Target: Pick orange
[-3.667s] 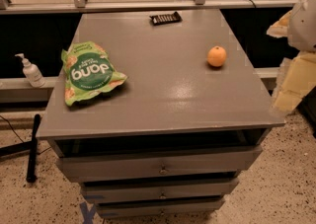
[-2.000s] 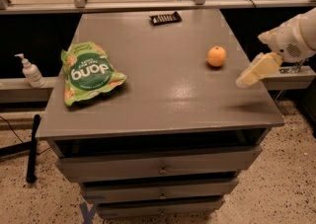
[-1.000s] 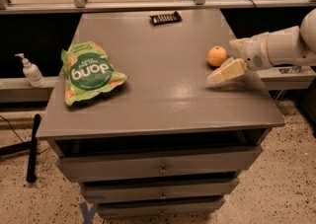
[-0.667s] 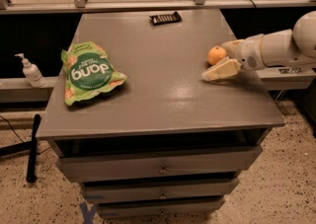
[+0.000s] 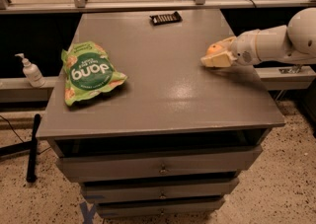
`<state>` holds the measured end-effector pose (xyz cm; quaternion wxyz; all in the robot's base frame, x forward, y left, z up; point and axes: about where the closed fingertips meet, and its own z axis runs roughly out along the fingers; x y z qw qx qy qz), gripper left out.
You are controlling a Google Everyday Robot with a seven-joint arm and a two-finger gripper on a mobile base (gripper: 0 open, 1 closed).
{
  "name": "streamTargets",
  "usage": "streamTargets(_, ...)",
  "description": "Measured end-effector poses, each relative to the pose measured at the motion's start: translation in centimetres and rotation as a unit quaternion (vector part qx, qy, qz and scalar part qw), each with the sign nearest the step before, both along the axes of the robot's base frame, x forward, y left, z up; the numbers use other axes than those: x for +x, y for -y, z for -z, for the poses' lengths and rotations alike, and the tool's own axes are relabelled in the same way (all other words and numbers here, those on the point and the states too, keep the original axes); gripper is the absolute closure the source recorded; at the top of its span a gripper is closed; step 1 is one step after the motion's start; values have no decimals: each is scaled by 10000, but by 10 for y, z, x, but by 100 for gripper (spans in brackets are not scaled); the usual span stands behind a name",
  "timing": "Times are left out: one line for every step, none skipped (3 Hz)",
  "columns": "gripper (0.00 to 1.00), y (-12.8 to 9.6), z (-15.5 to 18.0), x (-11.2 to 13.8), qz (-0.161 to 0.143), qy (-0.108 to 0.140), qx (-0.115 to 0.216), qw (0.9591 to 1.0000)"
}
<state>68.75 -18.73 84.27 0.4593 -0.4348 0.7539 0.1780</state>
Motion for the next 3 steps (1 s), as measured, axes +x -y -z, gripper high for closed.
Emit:
streamTargets(87,-5,-21,0,30,-55,150,9999)
streamTargets(100,-23,-62,-13,11,-73,550,9985)
streamTargets(100,-26,-66,-14,4,-79,595,9982)
